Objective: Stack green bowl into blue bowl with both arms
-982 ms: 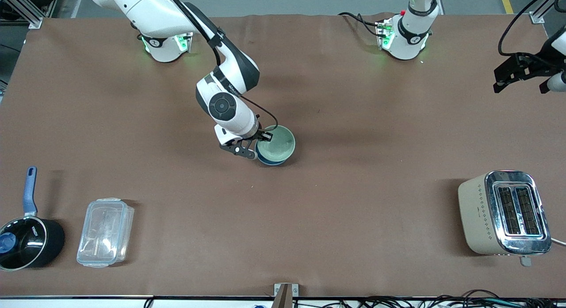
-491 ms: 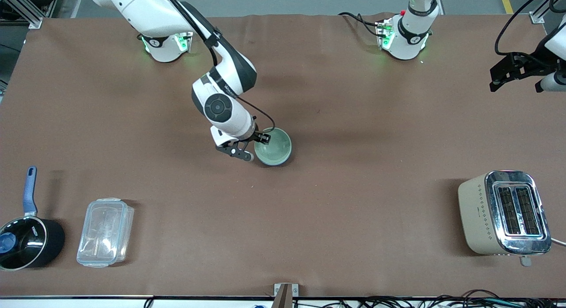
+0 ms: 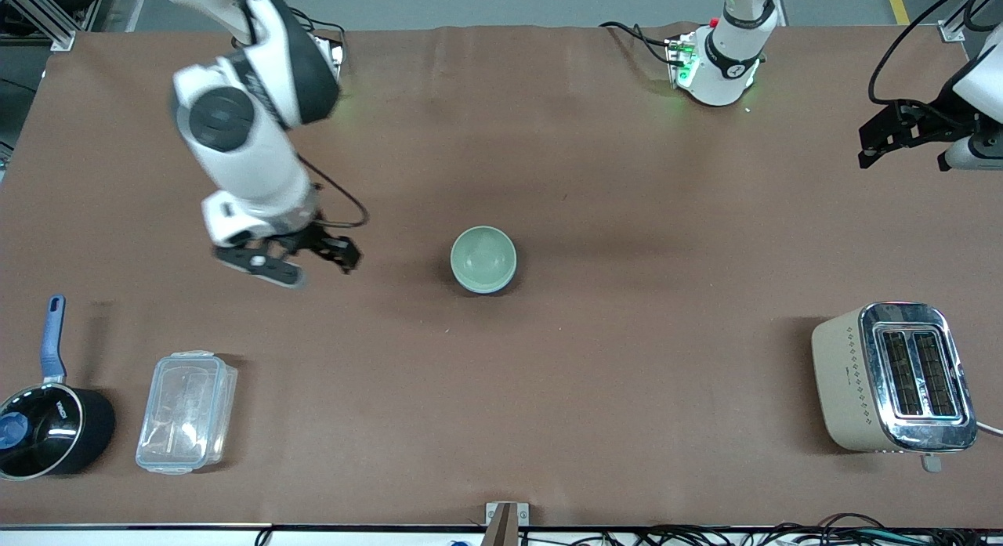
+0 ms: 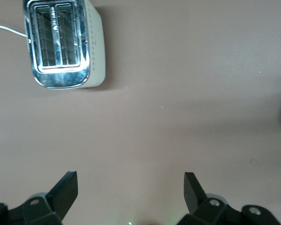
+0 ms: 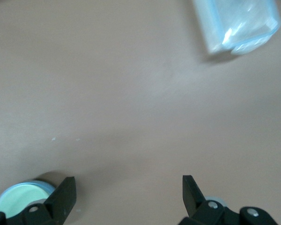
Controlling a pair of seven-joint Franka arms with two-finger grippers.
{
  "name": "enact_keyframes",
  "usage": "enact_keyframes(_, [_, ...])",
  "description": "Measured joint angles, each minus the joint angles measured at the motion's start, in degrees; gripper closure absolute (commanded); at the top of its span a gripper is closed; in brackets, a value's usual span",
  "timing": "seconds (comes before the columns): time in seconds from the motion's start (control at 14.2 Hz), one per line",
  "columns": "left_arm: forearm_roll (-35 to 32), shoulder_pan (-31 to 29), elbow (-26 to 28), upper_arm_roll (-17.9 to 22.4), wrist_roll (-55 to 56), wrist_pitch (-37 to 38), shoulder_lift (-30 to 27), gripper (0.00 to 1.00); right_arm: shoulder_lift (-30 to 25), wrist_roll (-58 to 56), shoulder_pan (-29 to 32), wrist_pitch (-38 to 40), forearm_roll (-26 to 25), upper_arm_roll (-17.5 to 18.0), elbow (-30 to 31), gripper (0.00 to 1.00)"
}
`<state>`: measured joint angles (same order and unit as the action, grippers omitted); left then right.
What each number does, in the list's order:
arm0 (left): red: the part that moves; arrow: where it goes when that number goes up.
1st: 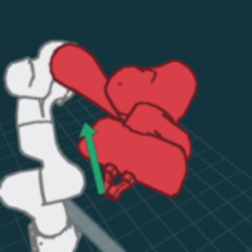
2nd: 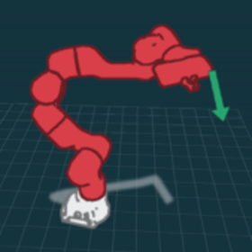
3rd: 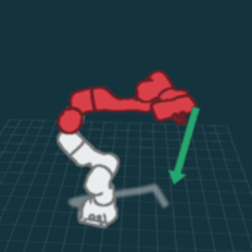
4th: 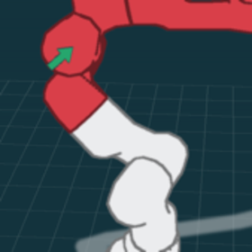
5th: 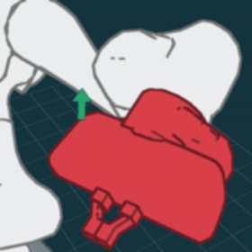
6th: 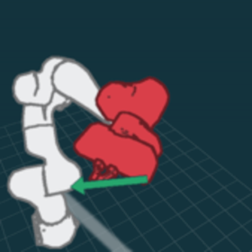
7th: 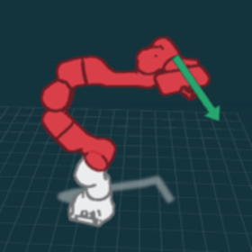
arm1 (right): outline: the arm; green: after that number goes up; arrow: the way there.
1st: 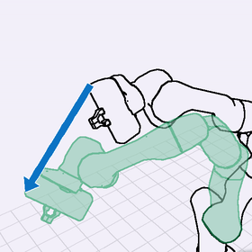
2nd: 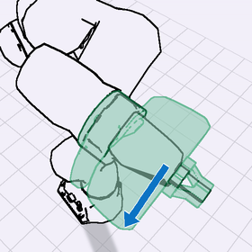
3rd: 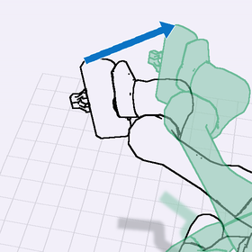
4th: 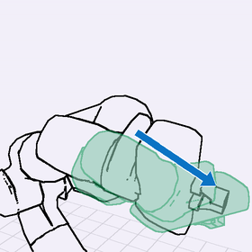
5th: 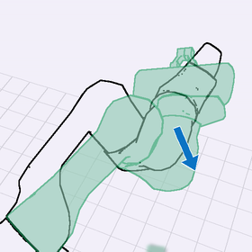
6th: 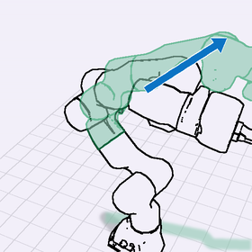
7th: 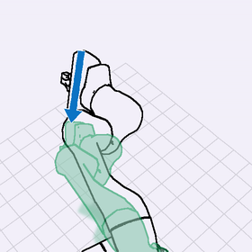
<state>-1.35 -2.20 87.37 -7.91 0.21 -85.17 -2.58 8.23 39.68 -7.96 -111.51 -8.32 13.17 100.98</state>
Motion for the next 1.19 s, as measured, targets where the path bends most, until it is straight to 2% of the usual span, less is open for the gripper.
enact_keyframes(0.14, [0.57, 0.0, 0.0, 0.01, 0.06, 0.0, -0.01, 0.0, -2.61, -8.05, 3.2, 2.53, -0.01, -1.59, -0.41, 0.0])
enact_keyframes(0.42, [0.58, 0.0, -0.02, 0.01, 0.07, 0.0, -0.15, 0.0, -6.72, -19.73, 3.97, 8.47, 0.34, -6.98, -2.67, 0.0])
enact_keyframes(0.77, [0.58, 0.03, 0.03, 0.01, 0.03, 0.07, -0.16, 0.0, -9.34, -31.92, 4.02, 18.95, 6.53, -14.7, -9.48, 0.0])
enact_keyframes(1.19, [0.58, 0.1, 0.03, -0.96, 0.0, 0.84, -0.16, 0.0, -9.25, -33.01, 3.84, 19.8, 7.04, -15.24, -11.18, 0.0])
